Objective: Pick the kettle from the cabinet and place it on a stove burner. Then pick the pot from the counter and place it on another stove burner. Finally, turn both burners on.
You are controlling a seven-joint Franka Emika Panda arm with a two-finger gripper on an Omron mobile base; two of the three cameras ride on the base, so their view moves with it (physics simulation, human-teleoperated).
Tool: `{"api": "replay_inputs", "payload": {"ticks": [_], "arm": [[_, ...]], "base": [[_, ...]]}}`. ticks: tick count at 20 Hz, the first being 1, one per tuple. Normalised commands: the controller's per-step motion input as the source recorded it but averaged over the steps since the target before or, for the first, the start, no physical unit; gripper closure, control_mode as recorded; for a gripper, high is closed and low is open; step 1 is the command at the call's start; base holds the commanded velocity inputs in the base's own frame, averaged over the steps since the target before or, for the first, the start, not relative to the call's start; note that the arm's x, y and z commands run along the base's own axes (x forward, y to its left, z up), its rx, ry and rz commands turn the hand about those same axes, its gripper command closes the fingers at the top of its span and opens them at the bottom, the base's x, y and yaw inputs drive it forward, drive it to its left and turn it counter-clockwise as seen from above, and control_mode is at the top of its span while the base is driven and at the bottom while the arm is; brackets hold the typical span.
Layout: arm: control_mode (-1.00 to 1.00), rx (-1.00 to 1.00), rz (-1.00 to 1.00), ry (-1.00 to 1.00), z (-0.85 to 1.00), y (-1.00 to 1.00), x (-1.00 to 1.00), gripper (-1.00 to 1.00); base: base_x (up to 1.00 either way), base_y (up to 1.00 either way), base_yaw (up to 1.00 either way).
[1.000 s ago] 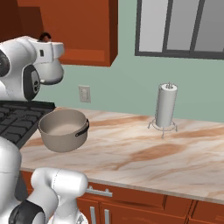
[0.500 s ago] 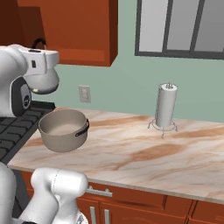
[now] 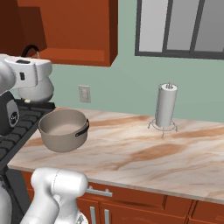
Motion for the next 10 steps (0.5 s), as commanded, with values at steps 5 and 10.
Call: {"api": "replay_inputs", "payload": {"ticks": [5, 10], "arm": [[-1.00, 0.00, 0.00, 0.00, 0.00, -0.06, -0.46, 1.00], [-1.00, 0.00, 0.00, 0.00, 0.00, 0.01, -0.01, 1.00]], "base": [[0.00, 0.00, 0.00], [0.00, 0.00, 0.00]]}}
